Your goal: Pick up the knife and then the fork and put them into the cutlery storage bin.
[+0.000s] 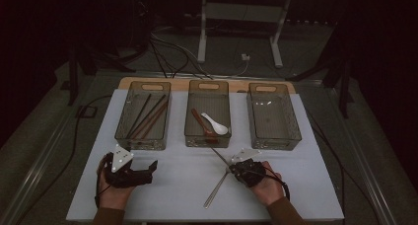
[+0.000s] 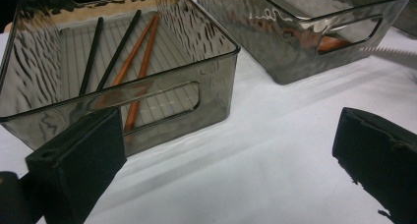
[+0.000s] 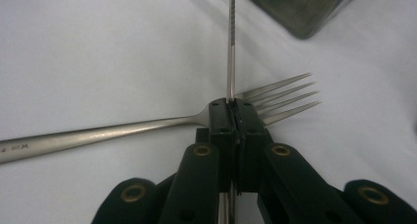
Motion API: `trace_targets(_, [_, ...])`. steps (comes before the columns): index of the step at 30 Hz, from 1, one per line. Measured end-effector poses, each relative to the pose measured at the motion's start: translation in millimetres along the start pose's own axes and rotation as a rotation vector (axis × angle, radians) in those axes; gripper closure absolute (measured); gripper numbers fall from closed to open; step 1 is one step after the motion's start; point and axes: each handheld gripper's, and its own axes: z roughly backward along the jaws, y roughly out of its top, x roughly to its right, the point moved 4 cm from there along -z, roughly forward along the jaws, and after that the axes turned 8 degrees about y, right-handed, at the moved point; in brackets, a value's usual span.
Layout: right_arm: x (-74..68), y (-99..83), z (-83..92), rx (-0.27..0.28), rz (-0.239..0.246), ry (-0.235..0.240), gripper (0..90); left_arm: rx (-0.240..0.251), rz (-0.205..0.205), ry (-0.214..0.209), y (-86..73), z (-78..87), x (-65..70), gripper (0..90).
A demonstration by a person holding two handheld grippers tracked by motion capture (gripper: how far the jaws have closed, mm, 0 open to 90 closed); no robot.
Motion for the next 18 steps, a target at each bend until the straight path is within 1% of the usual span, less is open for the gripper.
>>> trace_targets(5, [0.8,-0.8,7.2,0.039,0.007,-0.017,89.4,-0.003,0.0,0.002,-0.5,-0.7,0.0,0.7])
trace_targets(6, [1.1,-1.1,8.2,0.042,0.007,-0.012,89.4,-0.002,0.0,0.001,-0.5,-0.6,0.0,0.7])
trace_targets(11, [3.2,-2.3,13.4,0.063,0.008,-0.028,89.4,-0.003,0.0,0.0,-0.8,-1.0,-0.3,0.7])
trace_targets(12, [4.0,-2.2,14.5,0.071,-0.001,-0.034,89.4,-0.002,-0.001,0.0,-0.8,-1.0,-0.3,0.7])
trace_targets(18, [7.8,-0.7,20.4,0.1,-0.017,-0.05,89.4,0.003,0.002,0.002,-0.3,0.1,-1.5,0.7])
